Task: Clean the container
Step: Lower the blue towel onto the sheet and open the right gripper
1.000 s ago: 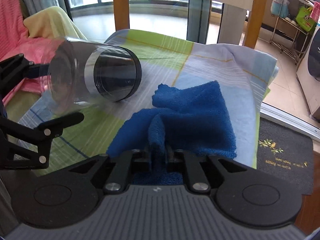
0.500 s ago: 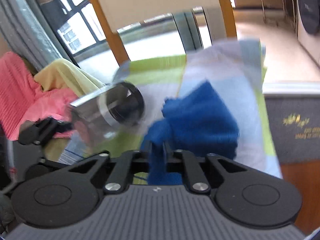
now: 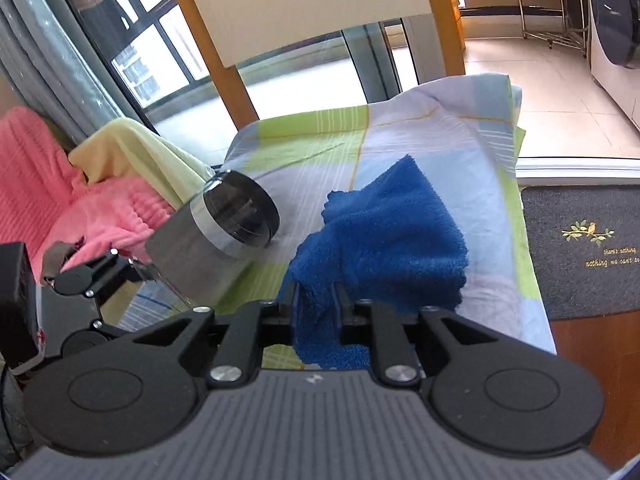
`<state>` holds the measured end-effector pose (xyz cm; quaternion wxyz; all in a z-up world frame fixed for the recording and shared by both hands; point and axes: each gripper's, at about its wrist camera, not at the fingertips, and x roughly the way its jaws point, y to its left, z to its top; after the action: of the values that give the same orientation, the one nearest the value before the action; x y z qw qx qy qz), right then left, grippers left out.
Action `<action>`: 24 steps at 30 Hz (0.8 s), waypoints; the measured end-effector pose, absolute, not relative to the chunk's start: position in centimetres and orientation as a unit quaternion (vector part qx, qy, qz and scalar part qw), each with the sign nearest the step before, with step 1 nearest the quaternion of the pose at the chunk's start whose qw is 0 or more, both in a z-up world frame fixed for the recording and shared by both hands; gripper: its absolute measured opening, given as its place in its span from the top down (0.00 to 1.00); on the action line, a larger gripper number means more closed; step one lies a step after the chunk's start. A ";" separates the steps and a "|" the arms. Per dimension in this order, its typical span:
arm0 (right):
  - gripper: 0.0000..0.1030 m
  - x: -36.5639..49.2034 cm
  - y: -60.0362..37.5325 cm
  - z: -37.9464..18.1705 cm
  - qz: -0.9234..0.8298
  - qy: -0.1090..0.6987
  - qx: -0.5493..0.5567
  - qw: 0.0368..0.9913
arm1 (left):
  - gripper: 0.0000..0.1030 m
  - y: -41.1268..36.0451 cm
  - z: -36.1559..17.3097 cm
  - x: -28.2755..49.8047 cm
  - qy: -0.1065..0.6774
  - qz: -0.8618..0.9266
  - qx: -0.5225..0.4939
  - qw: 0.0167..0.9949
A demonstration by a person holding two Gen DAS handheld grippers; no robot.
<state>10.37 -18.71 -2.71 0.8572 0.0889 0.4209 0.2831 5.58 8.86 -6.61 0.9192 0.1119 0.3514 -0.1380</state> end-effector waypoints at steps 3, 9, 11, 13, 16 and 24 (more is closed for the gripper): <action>0.85 10.4 -18.9 -2.8 0.286 0.419 0.096 0.856 | 0.14 8.9 -6.5 5.4 0.369 -0.143 0.094 0.914; 0.85 10.4 -19.1 -3.1 0.298 0.412 0.117 0.853 | 0.07 9.3 -5.1 5.0 0.387 -0.151 0.064 0.907; 0.85 10.4 -19.3 -3.0 0.296 0.408 0.121 0.855 | 0.06 9.0 -4.2 4.9 0.397 -0.148 0.047 0.905; 0.85 10.4 -19.6 -3.1 0.292 0.405 0.126 0.857 | 0.06 9.4 -3.5 5.3 0.409 -0.144 0.032 0.900; 0.85 10.6 -20.2 -3.1 0.285 0.400 0.136 0.861 | 0.05 10.2 -2.1 6.5 0.429 -0.135 0.004 0.893; 0.85 11.0 -20.6 -3.3 0.279 0.390 0.148 0.865 | 0.03 11.8 0.5 11.1 0.477 -0.142 -0.108 0.861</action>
<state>10.99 -20.56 -3.26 0.8652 0.1475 0.3898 0.2789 11.08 11.77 0.54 0.8606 -0.1078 0.4772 -0.1416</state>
